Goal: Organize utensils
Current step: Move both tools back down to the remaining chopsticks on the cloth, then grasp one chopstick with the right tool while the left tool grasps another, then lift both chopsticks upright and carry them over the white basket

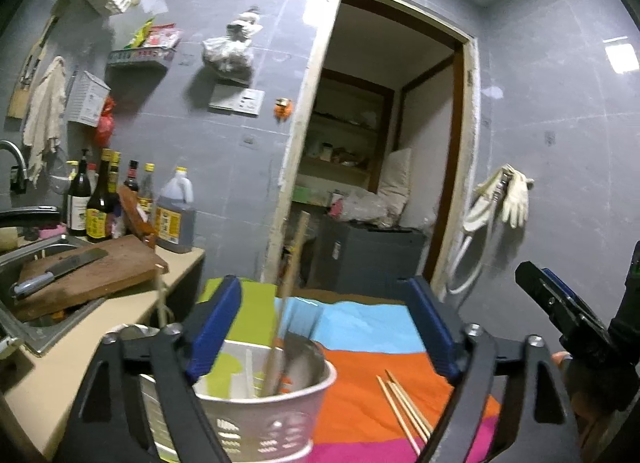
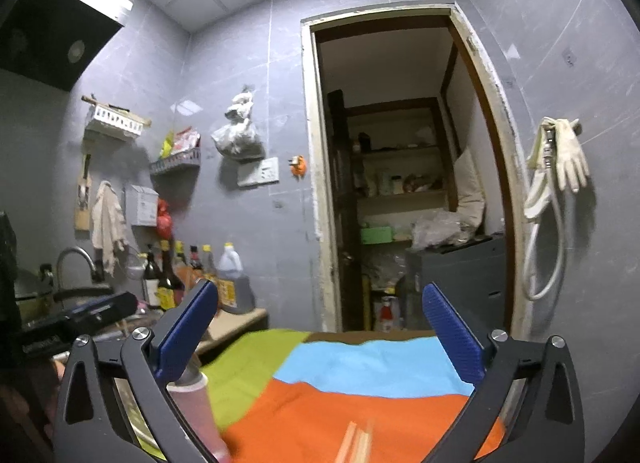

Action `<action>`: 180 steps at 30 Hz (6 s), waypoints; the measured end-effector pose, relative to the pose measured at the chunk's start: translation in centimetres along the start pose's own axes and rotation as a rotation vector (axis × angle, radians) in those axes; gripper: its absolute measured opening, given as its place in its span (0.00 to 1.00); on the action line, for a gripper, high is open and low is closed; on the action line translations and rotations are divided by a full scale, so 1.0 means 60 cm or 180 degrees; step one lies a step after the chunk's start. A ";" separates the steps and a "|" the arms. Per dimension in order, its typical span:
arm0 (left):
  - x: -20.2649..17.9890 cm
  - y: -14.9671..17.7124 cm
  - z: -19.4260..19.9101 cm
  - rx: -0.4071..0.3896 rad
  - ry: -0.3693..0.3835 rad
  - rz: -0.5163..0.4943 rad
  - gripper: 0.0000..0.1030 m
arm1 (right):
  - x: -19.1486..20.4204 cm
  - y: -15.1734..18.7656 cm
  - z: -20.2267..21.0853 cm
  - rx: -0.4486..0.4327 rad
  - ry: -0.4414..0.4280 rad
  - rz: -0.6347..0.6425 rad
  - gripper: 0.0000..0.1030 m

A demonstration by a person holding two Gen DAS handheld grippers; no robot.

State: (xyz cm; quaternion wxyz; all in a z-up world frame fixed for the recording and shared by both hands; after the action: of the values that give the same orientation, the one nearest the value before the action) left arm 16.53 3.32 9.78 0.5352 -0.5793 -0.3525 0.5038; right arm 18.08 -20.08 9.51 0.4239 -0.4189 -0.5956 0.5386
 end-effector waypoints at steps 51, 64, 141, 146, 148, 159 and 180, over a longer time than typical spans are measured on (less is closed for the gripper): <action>-0.106 0.278 -0.175 0.2236 -0.0220 -0.0543 0.89 | -0.111 0.283 -0.145 0.3005 -0.0232 0.0019 0.55; -0.118 0.283 -0.195 0.2343 -0.0124 -0.0573 0.77 | -0.113 0.287 -0.163 0.3168 -0.0152 0.0211 0.46; -0.119 0.070 -0.084 0.0627 0.0116 -0.0144 0.02 | -0.035 0.054 -0.035 0.0716 -0.0488 -0.0835 0.05; -0.086 0.024 -0.060 0.0315 -0.0017 -0.0175 0.02 | 0.016 0.005 -0.041 0.0296 -0.0605 -0.0790 0.05; -0.065 0.004 -0.050 0.0229 -0.0073 -0.0173 0.02 | 0.039 -0.009 -0.046 0.0173 -0.0658 -0.0774 0.05; 0.079 -0.085 -0.010 -0.0158 -0.0437 -0.0147 0.02 | 0.135 -0.038 -0.105 -0.0071 -0.1003 -0.0946 0.05; 0.220 -0.033 -0.029 -0.0364 -0.0727 0.0271 0.02 | 0.216 0.025 -0.173 -0.0259 -0.0629 -0.0613 0.05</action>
State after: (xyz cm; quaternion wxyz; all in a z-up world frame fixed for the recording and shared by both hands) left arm 21.66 15.76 8.84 0.4358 -0.5622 -0.4143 0.5678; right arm 24.33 -4.61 9.34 0.3955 -0.3215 -0.6933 0.5094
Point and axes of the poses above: each gripper's, at about its wrist camera, not at the fingertips, and z roughly against the way its jaws point, x to its left, y to its underside, the point moved 4 cm from there along -z, roughly the way its jaws point, and after that the axes turned 3 degrees about y, right-handed, at the moved point
